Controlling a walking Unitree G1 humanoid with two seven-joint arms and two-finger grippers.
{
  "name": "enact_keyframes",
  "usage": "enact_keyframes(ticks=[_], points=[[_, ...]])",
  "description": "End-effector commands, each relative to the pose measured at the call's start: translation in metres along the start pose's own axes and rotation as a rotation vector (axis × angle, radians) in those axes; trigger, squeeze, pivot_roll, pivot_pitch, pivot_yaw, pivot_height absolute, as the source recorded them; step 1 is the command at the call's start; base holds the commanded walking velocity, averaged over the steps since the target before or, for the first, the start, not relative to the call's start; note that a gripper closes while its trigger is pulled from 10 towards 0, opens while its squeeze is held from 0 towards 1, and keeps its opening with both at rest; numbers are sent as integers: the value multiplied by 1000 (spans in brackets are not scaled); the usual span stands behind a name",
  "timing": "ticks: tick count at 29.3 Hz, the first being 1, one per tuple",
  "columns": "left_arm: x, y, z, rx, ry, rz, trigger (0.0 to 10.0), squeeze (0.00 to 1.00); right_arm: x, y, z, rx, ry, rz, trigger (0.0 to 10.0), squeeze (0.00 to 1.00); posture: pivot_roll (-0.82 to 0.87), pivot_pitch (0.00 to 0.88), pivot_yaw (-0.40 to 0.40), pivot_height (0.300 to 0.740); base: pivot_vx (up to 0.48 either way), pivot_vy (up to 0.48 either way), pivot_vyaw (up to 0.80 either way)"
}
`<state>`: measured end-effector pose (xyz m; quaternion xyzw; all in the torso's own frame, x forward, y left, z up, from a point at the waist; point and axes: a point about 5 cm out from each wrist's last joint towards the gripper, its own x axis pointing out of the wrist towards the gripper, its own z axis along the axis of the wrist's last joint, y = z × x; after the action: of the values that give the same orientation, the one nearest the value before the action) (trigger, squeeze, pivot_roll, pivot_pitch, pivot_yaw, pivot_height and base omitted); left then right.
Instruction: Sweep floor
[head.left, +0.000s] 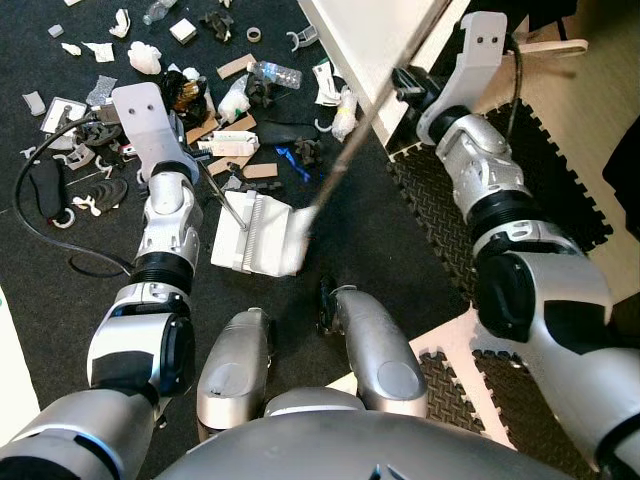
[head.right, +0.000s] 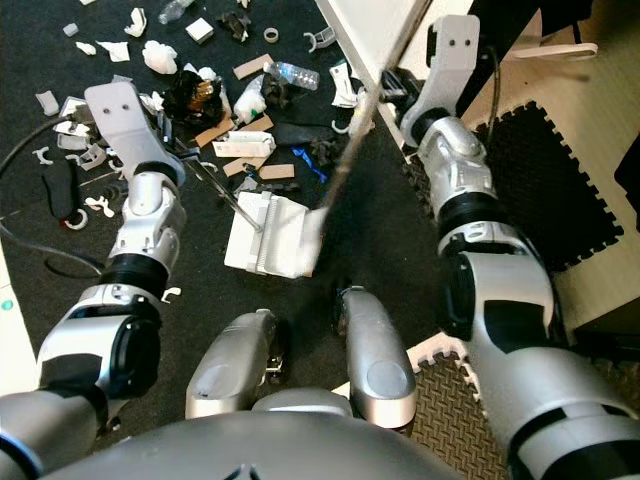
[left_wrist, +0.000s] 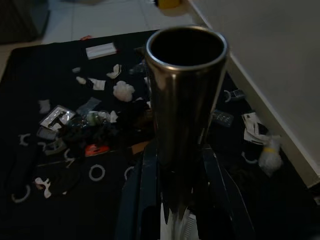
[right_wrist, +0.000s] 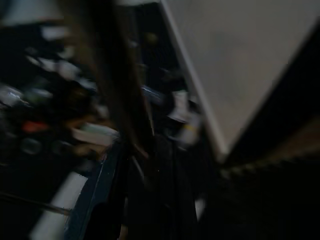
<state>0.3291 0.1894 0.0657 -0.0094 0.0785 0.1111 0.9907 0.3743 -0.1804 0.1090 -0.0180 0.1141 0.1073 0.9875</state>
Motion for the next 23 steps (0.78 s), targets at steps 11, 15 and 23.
enact_keyframes(ticks=[11,15,23], points=[[-1,-45,-15,70,136,-169,10000,0,-6,15,-36,-214,181,118,10000,0,32,157,-4,740,0,0,0],[3,-52,-8,81,129,-167,10000,0,-9,25,-49,-243,245,205,10000,0,25,162,1,740,0,0,0],[12,-56,4,61,139,-114,10000,0,-16,36,-68,-232,319,282,10000,0,8,176,6,740,0,0,0]])
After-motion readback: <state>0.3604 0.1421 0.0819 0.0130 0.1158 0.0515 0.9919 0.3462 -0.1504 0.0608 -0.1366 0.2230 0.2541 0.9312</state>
